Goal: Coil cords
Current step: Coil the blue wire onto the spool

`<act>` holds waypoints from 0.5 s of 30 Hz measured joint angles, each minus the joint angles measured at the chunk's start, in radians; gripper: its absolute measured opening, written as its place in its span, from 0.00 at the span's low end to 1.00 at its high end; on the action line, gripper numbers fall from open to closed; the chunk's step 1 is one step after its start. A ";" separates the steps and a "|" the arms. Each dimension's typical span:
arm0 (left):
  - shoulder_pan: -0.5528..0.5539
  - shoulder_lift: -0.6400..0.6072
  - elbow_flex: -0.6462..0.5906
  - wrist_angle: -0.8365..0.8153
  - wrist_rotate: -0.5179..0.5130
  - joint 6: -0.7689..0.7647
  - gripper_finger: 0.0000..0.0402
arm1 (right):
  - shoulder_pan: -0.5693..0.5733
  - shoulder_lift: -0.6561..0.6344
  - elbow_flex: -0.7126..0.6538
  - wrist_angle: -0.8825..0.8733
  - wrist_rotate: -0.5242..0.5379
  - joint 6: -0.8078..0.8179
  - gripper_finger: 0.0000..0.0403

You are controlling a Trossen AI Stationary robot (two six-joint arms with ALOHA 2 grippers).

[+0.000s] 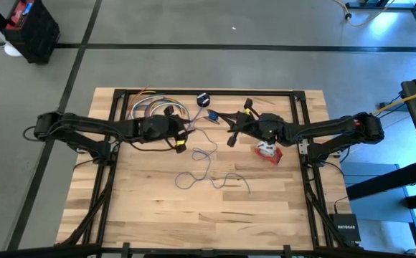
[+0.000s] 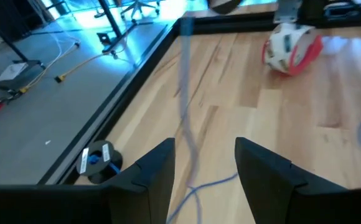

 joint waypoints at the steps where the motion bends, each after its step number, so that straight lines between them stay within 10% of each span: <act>1: 0.009 0.006 0.000 0.002 0.000 0.000 0.40 | 0.000 0.000 0.000 0.000 0.000 0.000 0.02; 15: 0.065 0.064 0.000 0.044 0.001 -0.032 0.40 | 0.001 0.000 0.000 -0.007 0.000 0.000 0.02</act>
